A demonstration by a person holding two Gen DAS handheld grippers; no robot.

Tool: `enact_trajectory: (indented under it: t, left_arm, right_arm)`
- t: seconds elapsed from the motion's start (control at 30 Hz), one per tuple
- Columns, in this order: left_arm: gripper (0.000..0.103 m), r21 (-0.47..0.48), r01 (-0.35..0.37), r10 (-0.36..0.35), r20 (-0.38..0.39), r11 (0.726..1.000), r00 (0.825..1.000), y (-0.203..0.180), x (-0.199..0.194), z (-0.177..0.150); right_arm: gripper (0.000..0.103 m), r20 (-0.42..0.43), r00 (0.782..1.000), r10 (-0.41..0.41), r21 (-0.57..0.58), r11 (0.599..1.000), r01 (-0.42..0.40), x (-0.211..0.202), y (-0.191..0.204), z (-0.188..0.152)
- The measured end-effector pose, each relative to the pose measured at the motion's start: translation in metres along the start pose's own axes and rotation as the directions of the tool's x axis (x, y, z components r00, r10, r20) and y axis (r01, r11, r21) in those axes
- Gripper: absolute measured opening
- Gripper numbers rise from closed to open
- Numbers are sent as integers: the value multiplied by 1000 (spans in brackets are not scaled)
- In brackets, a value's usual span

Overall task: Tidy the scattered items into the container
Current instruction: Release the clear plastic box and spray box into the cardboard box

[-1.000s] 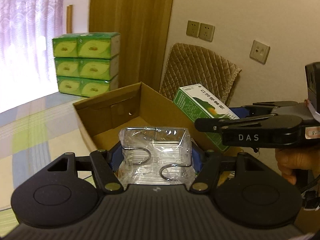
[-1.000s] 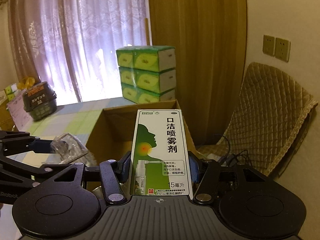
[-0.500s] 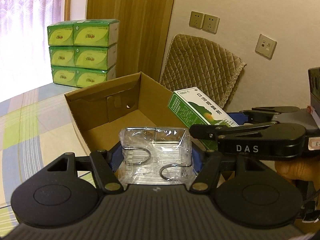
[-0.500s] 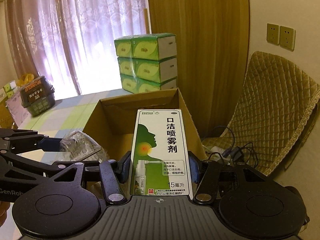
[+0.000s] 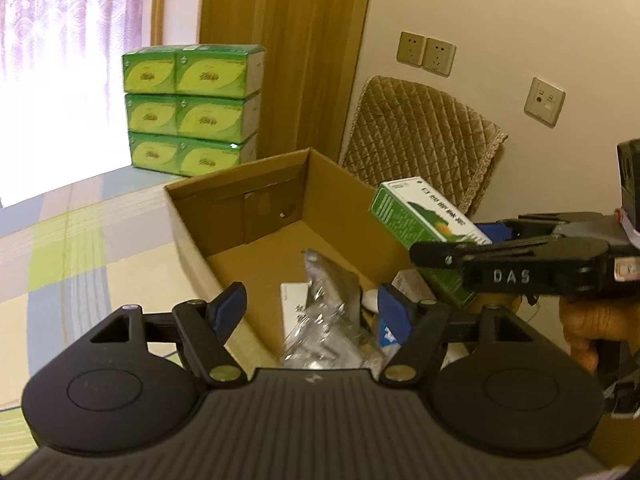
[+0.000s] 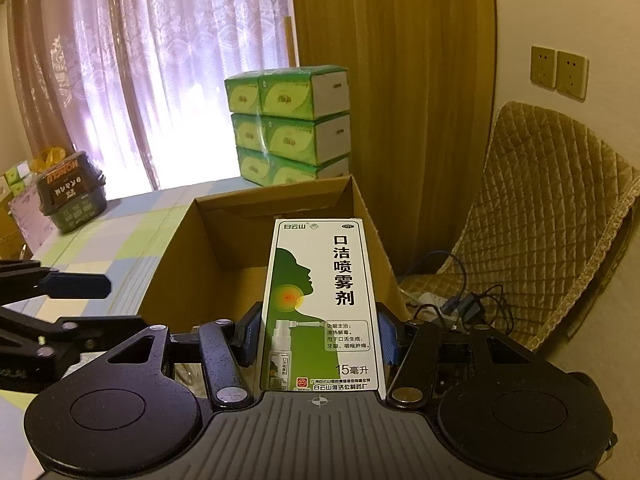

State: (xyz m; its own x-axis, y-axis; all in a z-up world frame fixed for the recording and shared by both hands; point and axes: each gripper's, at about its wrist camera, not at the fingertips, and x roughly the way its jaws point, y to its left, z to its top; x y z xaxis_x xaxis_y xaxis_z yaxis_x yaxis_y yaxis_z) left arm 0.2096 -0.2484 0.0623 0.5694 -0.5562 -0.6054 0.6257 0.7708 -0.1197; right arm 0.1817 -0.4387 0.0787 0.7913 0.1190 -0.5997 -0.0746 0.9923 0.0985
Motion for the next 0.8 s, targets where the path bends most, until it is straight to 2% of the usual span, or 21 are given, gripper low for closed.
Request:
enact_trajectory:
  t: [0.47,0.8]
  left_arm:
    - [73,-11,-12,11,-29,1000,1000,8,-14,-17]
    - [80,-35,-14,13,-40,999,999,8,-26,-31]
  right_arm:
    - [59,1,1000,23,13,1000,-23,6,12,4]
    - [59,20,1000,14,66,998,-15,-19,7,-4]
